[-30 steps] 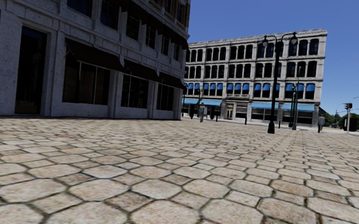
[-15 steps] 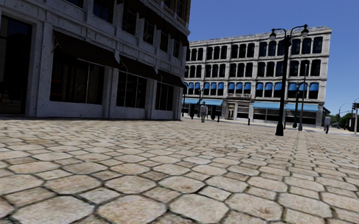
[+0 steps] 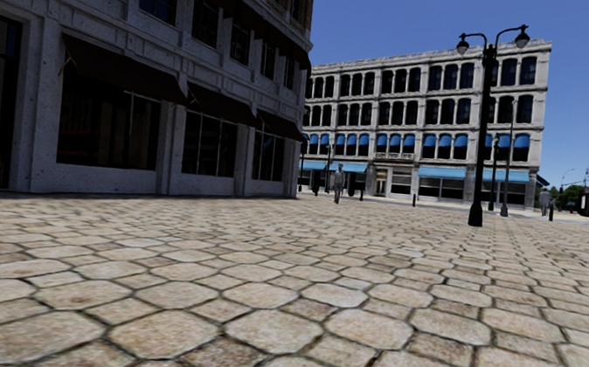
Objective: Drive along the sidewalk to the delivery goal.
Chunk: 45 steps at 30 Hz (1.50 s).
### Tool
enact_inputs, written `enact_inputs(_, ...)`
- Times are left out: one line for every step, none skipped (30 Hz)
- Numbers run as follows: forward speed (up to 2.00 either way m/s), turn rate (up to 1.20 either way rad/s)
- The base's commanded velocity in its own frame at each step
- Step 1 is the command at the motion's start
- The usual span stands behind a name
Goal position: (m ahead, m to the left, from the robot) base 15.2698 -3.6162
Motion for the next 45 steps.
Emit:
enact_inputs(2.00,0.00)
enact_inputs(2.00,0.00)
enact_inputs(2.00,0.00)
enact_inputs(2.00,0.00)
enact_inputs(2.00,0.00)
enact_inputs(2.00,0.00)
enact_inputs(2.00,0.00)
enact_inputs(2.00,0.00)
enact_inputs(2.00,0.00)
enact_inputs(2.00,0.00)
enact_inputs(2.00,0.00)
enact_inputs(2.00,0.00)
enact_inputs(2.00,0.00)
enact_inputs(2.00,0.00)
enact_inputs(2.00,0.00)
enact_inputs(2.00,0.00)
enact_inputs(2.00,0.00)
enact_inputs(2.00,0.00)
enact_inputs(2.00,0.00)
enact_inputs(2.00,0.00)
enact_inputs(2.00,0.00)
enact_inputs(2.00,0.00)
enact_inputs(2.00,0.00)
enact_inputs(2.00,0.00)
enact_inputs(2.00,0.00)
enact_inputs(2.00,0.00)
enact_inputs(2.00,0.00)
enact_inputs(2.00,0.00)
enact_inputs(2.00,0.00)
enact_inputs(2.00,0.00)
enact_inputs(2.00,0.00)
enact_inputs(2.00,0.00)
enact_inputs(2.00,0.00)
enact_inputs(2.00,0.00)
enact_inputs(2.00,0.00)
enact_inputs(2.00,0.00)
enact_inputs(2.00,0.00)
enact_inputs(2.00,0.00)
enact_inputs(2.00,0.00)
enact_inputs(2.00,0.00)
enact_inputs(2.00,0.00)
enact_inputs(2.00,0.00)
enact_inputs(2.00,0.00)
enact_inputs(2.00,0.00)
enact_inputs(2.00,0.00)
